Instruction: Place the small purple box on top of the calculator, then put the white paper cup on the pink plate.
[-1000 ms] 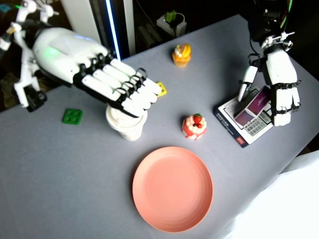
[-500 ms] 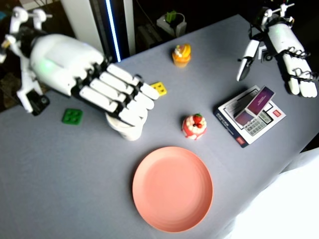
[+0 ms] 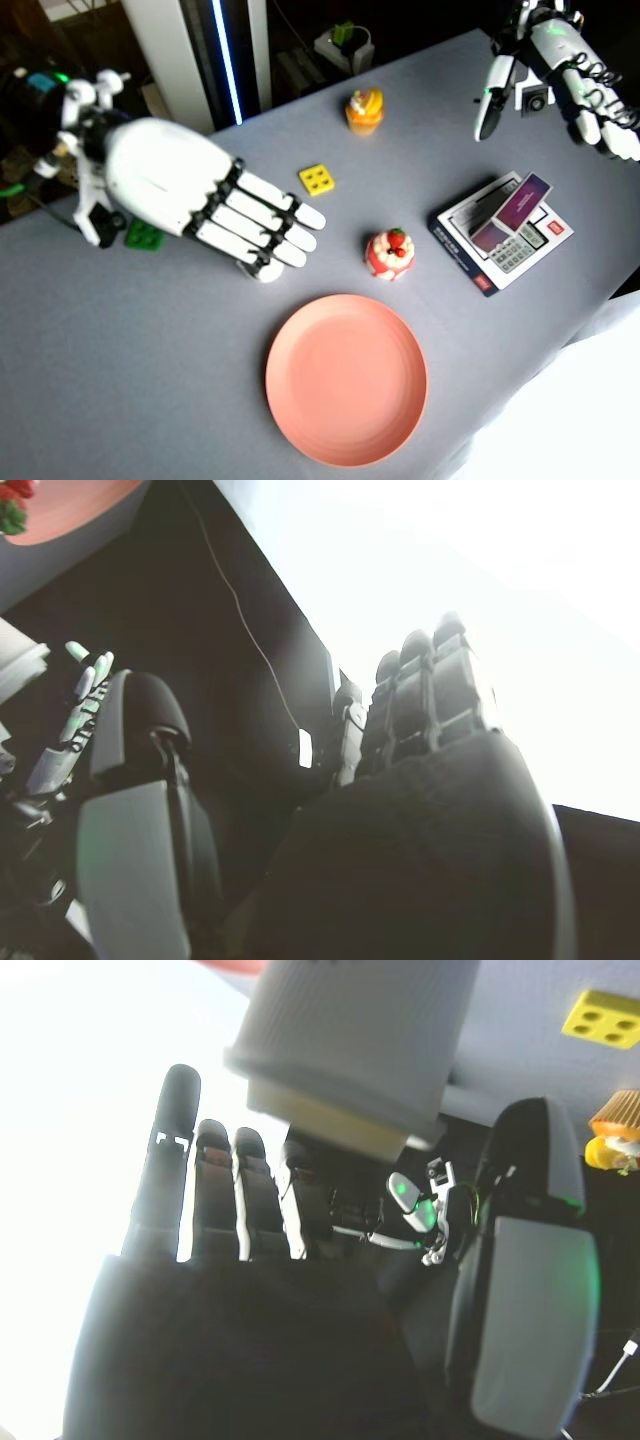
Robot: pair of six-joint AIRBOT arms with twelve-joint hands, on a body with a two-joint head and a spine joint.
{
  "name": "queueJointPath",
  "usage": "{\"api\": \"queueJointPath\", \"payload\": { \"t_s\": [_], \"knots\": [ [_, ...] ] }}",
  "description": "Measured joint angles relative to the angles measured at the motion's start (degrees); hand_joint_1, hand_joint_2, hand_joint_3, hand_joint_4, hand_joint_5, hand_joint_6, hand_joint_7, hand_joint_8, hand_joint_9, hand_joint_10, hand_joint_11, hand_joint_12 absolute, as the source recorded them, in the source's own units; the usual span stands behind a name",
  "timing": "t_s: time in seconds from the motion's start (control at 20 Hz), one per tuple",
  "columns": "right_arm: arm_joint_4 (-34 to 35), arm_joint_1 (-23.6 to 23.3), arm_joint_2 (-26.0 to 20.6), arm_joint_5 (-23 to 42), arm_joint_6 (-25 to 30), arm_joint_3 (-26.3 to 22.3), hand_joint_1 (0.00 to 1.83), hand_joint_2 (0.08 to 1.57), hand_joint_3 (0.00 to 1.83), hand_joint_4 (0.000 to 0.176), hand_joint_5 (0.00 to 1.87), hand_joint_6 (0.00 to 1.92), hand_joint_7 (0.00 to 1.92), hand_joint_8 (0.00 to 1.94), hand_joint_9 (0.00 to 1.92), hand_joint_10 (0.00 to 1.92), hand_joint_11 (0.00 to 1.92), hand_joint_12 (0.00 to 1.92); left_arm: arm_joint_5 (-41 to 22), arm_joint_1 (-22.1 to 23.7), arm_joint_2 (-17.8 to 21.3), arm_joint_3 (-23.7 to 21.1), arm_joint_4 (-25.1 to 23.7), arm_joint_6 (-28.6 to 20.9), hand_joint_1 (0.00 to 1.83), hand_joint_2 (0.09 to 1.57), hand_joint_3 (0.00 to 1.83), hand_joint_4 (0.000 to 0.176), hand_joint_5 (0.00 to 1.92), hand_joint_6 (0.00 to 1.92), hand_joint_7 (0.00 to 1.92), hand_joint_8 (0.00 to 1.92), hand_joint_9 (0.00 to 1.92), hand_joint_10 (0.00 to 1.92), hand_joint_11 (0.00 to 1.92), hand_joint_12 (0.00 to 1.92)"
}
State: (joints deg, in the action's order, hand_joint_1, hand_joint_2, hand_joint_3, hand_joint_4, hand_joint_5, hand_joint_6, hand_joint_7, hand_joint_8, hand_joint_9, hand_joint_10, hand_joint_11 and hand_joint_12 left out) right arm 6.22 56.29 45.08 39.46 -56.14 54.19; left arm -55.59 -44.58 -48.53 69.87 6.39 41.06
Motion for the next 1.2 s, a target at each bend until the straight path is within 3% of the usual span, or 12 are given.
{"api": "queueJointPath", "payload": {
  "t_s": [0.1,0.15,0.2,0.25,0.3,0.35,0.4,0.45,0.5,0.55,0.9,1.2],
  "knots": [
    [0.17,-0.48,1.16,-1.33,0.02,1.16,0.87,0.92,0.00,0.057,0.00,0.00,0.00,0.00,0.00,0.00,0.00,1.01,-0.39,0.00,-0.02,0.00,0.20,-0.07,0.81,1.06,0.01,0.112,0.04,0.01,0.00,0.00,0.00,0.00,0.00,0.00],
    [0.63,-0.52,1.70,-1.51,0.07,1.64,0.94,0.95,0.01,0.029,0.00,0.00,0.00,0.00,0.00,0.00,0.00,0.97,-0.48,-0.04,0.00,0.00,0.28,-0.20,0.82,1.06,0.01,0.117,0.04,0.01,0.00,0.00,0.00,0.00,0.00,0.00],
    [0.90,-1.14,2.56,-1.70,0.17,2.32,1.05,0.99,0.02,0.000,0.07,0.03,0.06,0.02,0.10,0.08,0.00,1.32,-0.66,-0.28,0.00,0.00,0.24,-0.46,0.81,1.05,0.01,0.119,0.05,0.01,0.00,0.00,0.00,0.00,0.00,0.00],
    [1.09,-1.18,2.80,-1.68,0.15,2.47,1.05,0.99,0.02,0.000,0.07,0.03,0.06,0.02,0.10,0.08,0.00,1.32,-0.68,-0.39,-0.02,0.00,0.20,-0.50,0.81,1.05,0.01,0.119,0.05,0.01,0.00,0.00,0.00,0.00,0.00,0.00],
    [1.22,-1.44,2.97,-1.55,0.39,2.56,1.12,1.03,0.01,0.000,0.18,0.15,0.18,0.12,0.02,0.76,0.00,1.64,-0.61,-0.57,0.00,-0.02,0.02,-0.66,0.80,1.06,0.01,0.114,0.04,0.01,0.00,0.00,0.00,0.00,0.00,0.00],
    [1.22,-1.49,2.99,-1.42,0.46,2.56,1.18,1.05,0.01,0.000,0.19,0.40,0.22,0.34,0.02,1.14,0.00,1.79,-0.50,-0.68,0.00,0.00,0.20,-0.68,0.79,1.06,0.01,0.116,0.05,0.01,0.00,0.00,0.00,0.00,0.00,0.00],
    [1.25,-1.51,2.99,-1.14,0.48,2.56,1.27,1.09,0.02,0.000,0.18,1.07,0.30,1.07,0.27,1.46,0.15,1.91,-0.63,-0.72,0.00,0.00,0.33,-0.72,0.78,1.06,0.01,0.109,0.05,0.01,0.00,0.00,0.00,0.00,0.00,0.00],
    [1.25,-1.68,2.99,-1.22,0.44,2.56,1.27,1.09,0.02,0.000,0.18,1.07,0.30,1.07,0.27,1.46,0.15,1.91,-0.72,-0.74,0.00,0.00,0.35,-0.72,0.78,1.06,0.01,0.109,0.05,0.01,0.00,0.00,0.00,0.00,0.00,0.00],
    [1.16,-1.90,2.99,-1.75,0.42,2.56,1.25,1.14,0.03,0.000,0.17,1.34,0.31,1.42,0.35,1.73,0.32,1.92,-1.11,-1.03,0.00,0.00,0.44,-0.85,0.79,1.07,0.01,0.104,0.05,0.01,0.00,0.00,0.00,0.00,0.00,0.00],
    [1.20,-2.14,2.89,-1.88,0.42,2.32,1.27,1.25,0.03,0.000,0.18,1.37,0.56,1.55,0.23,1.80,0.06,1.92,-1.14,-1.44,0.13,0.00,0.46,-0.90,0.80,1.07,0.01,0.102,0.06,0.01,0.00,0.00,0.00,0.00,0.00,0.00],
    [1.62,-7.93,1.77,1.77,0.37,4.00,1.33,1.16,0.00,0.000,0.14,1.28,0.20,1.32,0.21,1.61,0.13,1.92,-1.55,-1.99,0.17,0.00,1.01,-1.29,0.79,1.09,0.01,0.117,0.06,0.01,0.00,0.00,0.00,0.00,0.00,0.00],
    [8.22,-14.51,10.34,-2.60,0.24,14.01,1.33,1.19,0.00,0.000,0.15,0.95,0.18,1.01,0.22,1.59,0.15,1.92,-1.97,-2.82,0.17,0.00,0.94,-2.10,0.80,1.11,0.02,0.118,0.07,0.01,0.00,0.00,0.00,0.00,0.00,0.00]
  ]
}}
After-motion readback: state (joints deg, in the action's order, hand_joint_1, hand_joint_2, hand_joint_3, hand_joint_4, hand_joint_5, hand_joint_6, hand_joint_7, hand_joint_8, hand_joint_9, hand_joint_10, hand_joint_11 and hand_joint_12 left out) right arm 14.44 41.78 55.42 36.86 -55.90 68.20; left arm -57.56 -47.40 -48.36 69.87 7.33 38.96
